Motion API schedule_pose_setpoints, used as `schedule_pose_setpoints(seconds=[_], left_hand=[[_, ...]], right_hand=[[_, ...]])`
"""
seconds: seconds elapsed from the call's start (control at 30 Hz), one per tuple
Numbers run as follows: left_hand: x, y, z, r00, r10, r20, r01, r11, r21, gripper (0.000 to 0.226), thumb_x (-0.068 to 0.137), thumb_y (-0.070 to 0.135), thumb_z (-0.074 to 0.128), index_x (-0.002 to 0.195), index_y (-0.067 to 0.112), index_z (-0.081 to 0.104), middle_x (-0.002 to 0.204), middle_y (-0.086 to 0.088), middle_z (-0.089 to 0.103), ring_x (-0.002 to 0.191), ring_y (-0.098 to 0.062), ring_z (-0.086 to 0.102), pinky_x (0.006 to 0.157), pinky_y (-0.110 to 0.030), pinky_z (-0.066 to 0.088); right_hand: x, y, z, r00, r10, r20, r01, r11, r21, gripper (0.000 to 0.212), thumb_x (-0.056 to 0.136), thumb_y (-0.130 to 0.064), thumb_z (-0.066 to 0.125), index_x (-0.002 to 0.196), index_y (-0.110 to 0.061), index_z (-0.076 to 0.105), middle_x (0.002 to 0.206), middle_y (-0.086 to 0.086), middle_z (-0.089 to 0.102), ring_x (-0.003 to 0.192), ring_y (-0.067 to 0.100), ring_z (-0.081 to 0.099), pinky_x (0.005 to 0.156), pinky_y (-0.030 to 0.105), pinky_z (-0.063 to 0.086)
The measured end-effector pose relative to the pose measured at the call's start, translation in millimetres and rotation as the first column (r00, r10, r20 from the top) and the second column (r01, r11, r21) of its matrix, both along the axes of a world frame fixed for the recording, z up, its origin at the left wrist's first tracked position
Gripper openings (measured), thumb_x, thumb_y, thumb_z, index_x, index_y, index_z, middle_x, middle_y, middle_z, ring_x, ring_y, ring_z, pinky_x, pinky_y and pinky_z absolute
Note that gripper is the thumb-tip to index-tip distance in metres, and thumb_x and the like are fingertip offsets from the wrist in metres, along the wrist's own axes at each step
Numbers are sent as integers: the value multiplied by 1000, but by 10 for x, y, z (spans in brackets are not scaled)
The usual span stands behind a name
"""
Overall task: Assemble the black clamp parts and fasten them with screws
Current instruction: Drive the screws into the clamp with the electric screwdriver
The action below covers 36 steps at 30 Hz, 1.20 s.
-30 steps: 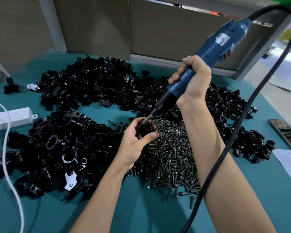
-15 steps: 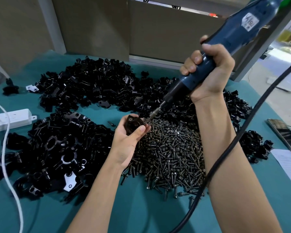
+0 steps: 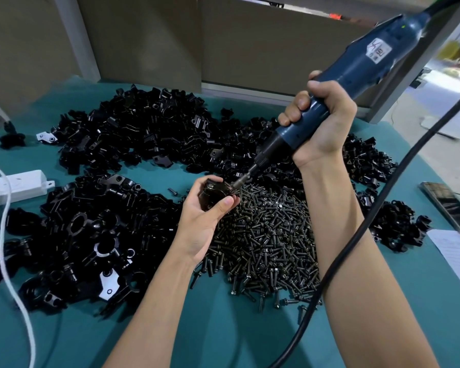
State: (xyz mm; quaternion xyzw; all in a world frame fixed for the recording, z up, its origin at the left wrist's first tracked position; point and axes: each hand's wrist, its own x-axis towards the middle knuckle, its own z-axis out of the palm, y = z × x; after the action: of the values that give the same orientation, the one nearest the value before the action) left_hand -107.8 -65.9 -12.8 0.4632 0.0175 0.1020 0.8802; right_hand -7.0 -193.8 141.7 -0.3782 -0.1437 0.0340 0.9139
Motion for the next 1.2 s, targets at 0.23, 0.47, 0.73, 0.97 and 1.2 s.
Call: schedule_pose_setpoints(seconds=[0.23,0.47,0.73,0.97,1.2], left_hand=[[-12,6,11,1000,-2,-12,2,1000,5,37,74,6,75,107,17,62,99,-3,71,99,-28,71,95,-31,55],[-10,7,2,1000,15,-18,-14,998,59,45,67,16,84,107,16,63,104,-8,69,101,-32,72,104,-42,50],[-6,23,-19,1000,18,-12,-17,998,67,37,74,6,78,107,16,63,100,-1,72,101,-31,71,107,-46,49],[-14,1,3,1000,2,-14,-1,999,42,48,66,17,84,108,12,61,100,-7,68,96,-30,73,100,-38,54],[-26,-10,9,1000,-7,-8,7,998,58,51,65,19,84,109,11,60,102,-10,63,95,-29,73,102,-41,52]], right_hand=[[3,7,-13,1000,-6,-14,6,1000,-15,12,73,-8,54,83,-15,50,53,-2,44,41,13,39,46,22,35],[15,37,-22,1000,-9,-28,8,999,-48,13,70,-9,55,80,-14,49,52,-1,43,40,14,38,45,23,35],[32,70,-26,999,-14,-29,12,998,-54,11,71,-8,54,78,-14,48,52,-1,42,39,14,37,45,23,36],[26,71,-29,1000,-10,-30,8,998,-69,11,71,-8,53,77,-15,47,51,-1,43,39,14,38,45,23,35],[15,64,-33,999,-21,-42,18,997,-81,13,69,-8,55,77,-15,47,52,-1,42,39,14,37,45,23,35]])
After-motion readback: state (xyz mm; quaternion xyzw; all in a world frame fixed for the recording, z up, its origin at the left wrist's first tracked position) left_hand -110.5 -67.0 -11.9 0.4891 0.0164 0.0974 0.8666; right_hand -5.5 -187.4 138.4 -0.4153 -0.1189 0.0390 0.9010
